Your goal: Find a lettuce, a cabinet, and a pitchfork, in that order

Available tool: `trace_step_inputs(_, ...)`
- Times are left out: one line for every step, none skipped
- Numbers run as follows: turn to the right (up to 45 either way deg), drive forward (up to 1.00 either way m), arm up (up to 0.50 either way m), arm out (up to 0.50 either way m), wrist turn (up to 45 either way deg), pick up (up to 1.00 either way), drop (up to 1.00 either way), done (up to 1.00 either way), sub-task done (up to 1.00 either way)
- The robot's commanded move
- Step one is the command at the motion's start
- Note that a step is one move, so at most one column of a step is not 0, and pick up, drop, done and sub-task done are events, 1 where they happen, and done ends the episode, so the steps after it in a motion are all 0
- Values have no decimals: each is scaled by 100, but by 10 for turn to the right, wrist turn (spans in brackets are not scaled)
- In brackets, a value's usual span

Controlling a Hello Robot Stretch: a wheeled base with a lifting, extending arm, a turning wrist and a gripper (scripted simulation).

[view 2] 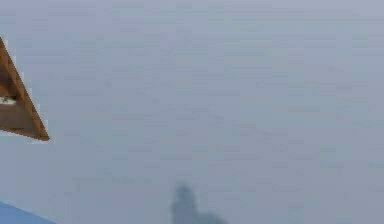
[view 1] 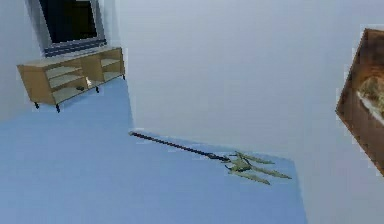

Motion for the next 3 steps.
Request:
trace_step_inputs(60,0,0,0,0,0,0,0,0)
trace_step_inputs(0,70,0,0,0,0,0,0,0)
trace_step_inputs(0,0,0,0,0,0,0,100,0)
